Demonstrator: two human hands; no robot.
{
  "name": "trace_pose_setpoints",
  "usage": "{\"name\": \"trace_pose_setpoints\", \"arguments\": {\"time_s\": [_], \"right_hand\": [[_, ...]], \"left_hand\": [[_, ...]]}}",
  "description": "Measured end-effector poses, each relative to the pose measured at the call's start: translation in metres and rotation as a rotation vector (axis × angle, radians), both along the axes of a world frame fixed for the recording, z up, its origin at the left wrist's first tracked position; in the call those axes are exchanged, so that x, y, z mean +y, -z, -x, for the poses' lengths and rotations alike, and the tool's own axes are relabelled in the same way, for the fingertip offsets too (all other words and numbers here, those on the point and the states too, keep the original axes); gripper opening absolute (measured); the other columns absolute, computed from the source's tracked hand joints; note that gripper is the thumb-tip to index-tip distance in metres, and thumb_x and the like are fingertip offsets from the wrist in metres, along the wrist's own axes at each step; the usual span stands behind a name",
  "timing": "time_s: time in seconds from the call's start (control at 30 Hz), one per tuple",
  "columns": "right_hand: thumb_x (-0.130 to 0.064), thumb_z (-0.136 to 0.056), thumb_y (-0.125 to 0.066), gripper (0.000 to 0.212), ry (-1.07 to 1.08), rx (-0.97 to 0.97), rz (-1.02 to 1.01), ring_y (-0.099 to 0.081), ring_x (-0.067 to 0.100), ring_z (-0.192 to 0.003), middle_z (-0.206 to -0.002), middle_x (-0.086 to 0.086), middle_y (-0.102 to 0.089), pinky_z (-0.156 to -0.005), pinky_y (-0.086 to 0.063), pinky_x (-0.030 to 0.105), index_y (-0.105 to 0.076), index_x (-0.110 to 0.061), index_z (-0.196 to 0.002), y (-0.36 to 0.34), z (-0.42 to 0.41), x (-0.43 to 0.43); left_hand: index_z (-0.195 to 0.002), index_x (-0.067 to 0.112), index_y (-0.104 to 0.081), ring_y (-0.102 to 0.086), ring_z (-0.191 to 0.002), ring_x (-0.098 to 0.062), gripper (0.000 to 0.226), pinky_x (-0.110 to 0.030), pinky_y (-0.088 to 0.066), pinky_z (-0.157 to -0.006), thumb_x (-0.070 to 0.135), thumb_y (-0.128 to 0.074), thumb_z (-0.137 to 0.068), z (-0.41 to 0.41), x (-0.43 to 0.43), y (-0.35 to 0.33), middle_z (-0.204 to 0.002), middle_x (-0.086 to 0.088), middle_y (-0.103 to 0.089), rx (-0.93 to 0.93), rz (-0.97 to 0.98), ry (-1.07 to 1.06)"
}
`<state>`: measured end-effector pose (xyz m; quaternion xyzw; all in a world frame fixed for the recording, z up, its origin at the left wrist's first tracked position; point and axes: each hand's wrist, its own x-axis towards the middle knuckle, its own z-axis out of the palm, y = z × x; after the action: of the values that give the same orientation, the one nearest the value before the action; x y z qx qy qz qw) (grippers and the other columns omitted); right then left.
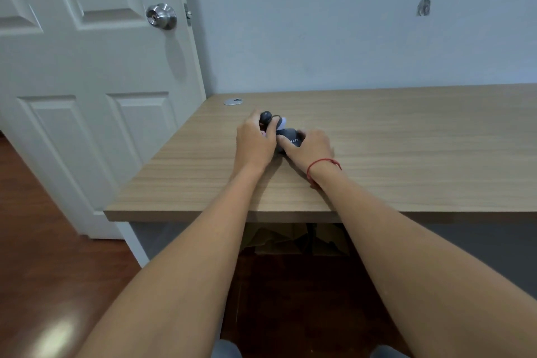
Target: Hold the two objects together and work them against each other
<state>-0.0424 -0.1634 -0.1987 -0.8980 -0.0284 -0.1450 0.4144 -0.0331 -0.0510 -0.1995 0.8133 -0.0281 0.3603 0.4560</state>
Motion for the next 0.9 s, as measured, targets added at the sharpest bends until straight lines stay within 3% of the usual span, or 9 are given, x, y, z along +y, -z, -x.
{"name": "trace_pose_setpoints", "arguments": {"time_s": [0.1,0.17,0.3,0.4,0.53,0.73,0.9], "right_hand": [[-0.048,-0.072,-0.07,0.033,-0.037,0.011,0.035,-0.064,0.028,-0.088,-0.091,0.008,-0.069,-0.081,-0.054,0.042,-0.047,-0.026,-0.061,-0.002,0.007,0.0],[-0.04,-0.074,-0.074,0.039,-0.052,0.046,0.055,-0.064,0.029,-0.091,-0.093,0.01,-0.069,-0.085,-0.054,0.043,-0.04,-0.03,-0.057,-0.005,0.008,-0.002],[-0.036,-0.075,-0.074,0.027,-0.018,0.082,0.041,-0.064,0.026,-0.099,-0.091,0.002,-0.064,-0.095,-0.049,0.041,-0.051,-0.022,-0.08,-0.004,0.001,-0.002],[-0.036,-0.068,-0.076,0.039,-0.064,0.1,0.0,-0.065,0.025,-0.096,-0.097,0.003,-0.068,-0.093,-0.051,0.044,-0.057,-0.014,-0.094,-0.001,-0.002,-0.004],[-0.035,-0.067,-0.076,0.05,-0.123,0.116,-0.01,-0.064,0.027,-0.103,-0.109,0.006,-0.068,-0.095,-0.051,0.044,-0.058,-0.015,-0.109,0.001,-0.004,-0.007],[-0.041,-0.07,-0.069,0.022,-0.088,0.094,0.015,-0.062,0.024,-0.098,-0.09,-0.006,-0.066,-0.098,-0.045,0.043,-0.053,-0.029,-0.079,0.0,-0.001,-0.002],[-0.044,-0.073,-0.072,0.034,-0.088,0.077,0.049,-0.063,0.021,-0.1,-0.089,-0.008,-0.06,-0.1,-0.043,0.041,-0.056,-0.024,-0.095,-0.001,-0.001,-0.003]], "left_hand": [[-0.08,0.008,-0.056,-0.062,-0.076,-0.029,0.02,-0.033,-0.05,-0.07,0.023,-0.061,-0.09,-0.003,0.002,0.003,-0.076,-0.002,-0.061,0.01,-0.023,-0.016],[-0.076,0.012,-0.049,-0.054,-0.068,-0.023,0.022,-0.029,-0.044,-0.066,0.024,-0.061,-0.092,0.003,-0.003,0.0,-0.07,0.002,-0.054,-0.06,-0.052,0.02],[-0.076,0.012,-0.043,-0.04,-0.058,-0.016,0.027,-0.022,-0.03,-0.058,0.023,-0.058,-0.094,0.009,-0.009,-0.001,-0.064,0.005,-0.044,-0.123,-0.134,0.063],[-0.081,0.004,-0.05,-0.045,-0.062,-0.019,0.026,-0.022,-0.031,-0.059,0.025,-0.056,-0.095,0.007,-0.009,0.001,-0.072,-0.002,-0.05,-0.112,-0.187,0.038],[-0.085,0.003,-0.051,-0.05,-0.068,-0.023,0.028,-0.03,-0.038,-0.062,0.029,-0.054,-0.096,0.002,-0.003,0.001,-0.075,-0.005,-0.054,-0.064,-0.119,-0.03],[-0.077,0.009,-0.045,-0.043,-0.059,-0.017,0.027,-0.021,-0.031,-0.056,0.025,-0.057,-0.095,0.006,-0.005,-0.001,-0.064,0.004,-0.045,-0.065,-0.135,0.034],[-0.092,0.001,-0.055,-0.06,-0.084,-0.033,0.029,-0.034,-0.042,-0.067,0.03,-0.055,-0.095,0.004,-0.008,-0.002,-0.091,-0.016,-0.065,-0.027,-0.125,-0.09]]}}
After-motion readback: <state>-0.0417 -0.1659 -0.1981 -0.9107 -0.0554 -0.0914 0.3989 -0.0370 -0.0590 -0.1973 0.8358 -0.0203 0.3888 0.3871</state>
